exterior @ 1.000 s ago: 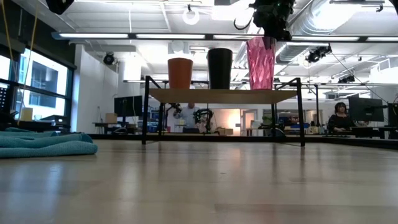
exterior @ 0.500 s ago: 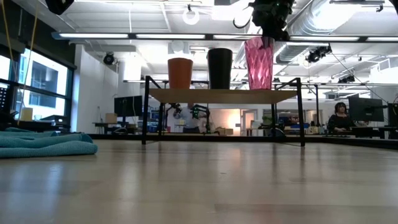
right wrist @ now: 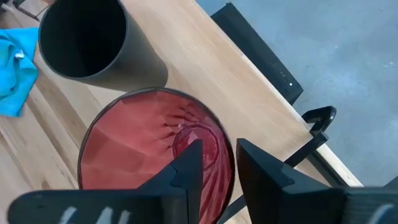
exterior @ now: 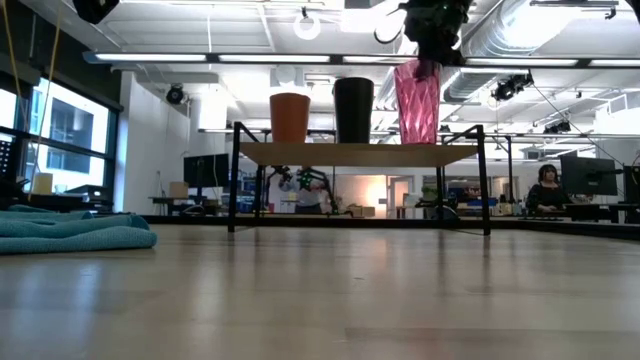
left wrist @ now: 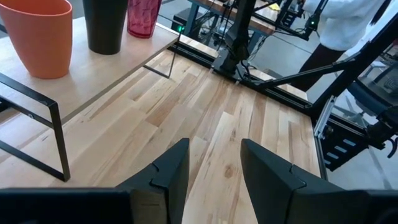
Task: Stack small to large cups/mugs on shelf
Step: Put the red glass on the shelf, then return to Home Position
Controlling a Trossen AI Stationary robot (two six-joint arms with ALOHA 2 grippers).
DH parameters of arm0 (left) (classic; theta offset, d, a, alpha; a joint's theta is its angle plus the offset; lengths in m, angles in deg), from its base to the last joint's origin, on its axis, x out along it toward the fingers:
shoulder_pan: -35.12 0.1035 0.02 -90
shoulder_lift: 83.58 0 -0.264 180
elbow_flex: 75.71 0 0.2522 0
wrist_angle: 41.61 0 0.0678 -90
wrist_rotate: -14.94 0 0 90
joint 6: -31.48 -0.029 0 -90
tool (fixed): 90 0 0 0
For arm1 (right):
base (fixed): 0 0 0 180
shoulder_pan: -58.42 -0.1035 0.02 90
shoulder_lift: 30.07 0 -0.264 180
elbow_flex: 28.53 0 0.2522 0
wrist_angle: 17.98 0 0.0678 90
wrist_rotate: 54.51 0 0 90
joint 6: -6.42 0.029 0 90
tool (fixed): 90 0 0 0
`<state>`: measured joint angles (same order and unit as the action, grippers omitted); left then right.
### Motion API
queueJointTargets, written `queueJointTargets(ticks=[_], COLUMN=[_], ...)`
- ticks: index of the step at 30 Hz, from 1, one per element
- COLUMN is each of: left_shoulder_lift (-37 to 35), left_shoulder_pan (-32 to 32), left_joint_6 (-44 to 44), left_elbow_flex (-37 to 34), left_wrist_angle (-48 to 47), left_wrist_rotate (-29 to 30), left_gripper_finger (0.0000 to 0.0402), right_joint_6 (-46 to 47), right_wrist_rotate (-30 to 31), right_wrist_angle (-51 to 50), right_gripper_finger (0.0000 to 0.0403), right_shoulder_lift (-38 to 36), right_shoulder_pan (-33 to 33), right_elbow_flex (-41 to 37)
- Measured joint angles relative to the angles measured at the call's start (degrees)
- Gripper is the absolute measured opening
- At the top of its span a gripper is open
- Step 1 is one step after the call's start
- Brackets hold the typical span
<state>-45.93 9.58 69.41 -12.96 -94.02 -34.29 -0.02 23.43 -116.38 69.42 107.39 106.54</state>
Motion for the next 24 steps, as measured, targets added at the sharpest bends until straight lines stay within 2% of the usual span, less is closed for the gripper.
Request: queueJointTargets(ticks=[14, 24], left_shoulder_lift=[0.0, 0.0], left_shoulder_pan=[0.0, 0.0], left_joint_6=[0.5, 1.3], left_elbow_flex=[0.0, 0.0], left_wrist_angle=[0.0, 1.6], left_wrist_rotate=[-0.7, -0.7], left_gripper_finger=[0.0133, 0.0133], right_joint_6=[-0.1, -1.0], right_wrist_rotate=[4.0, 3.0], right_wrist_angle=[4.5, 3.5], right_gripper_finger=[0.0092, 0.0095], right_shoulder_lift=[0.1, 0.0], right_shoulder_pan=[0.0, 0.0], right_elbow_flex=[0.8, 9.4])
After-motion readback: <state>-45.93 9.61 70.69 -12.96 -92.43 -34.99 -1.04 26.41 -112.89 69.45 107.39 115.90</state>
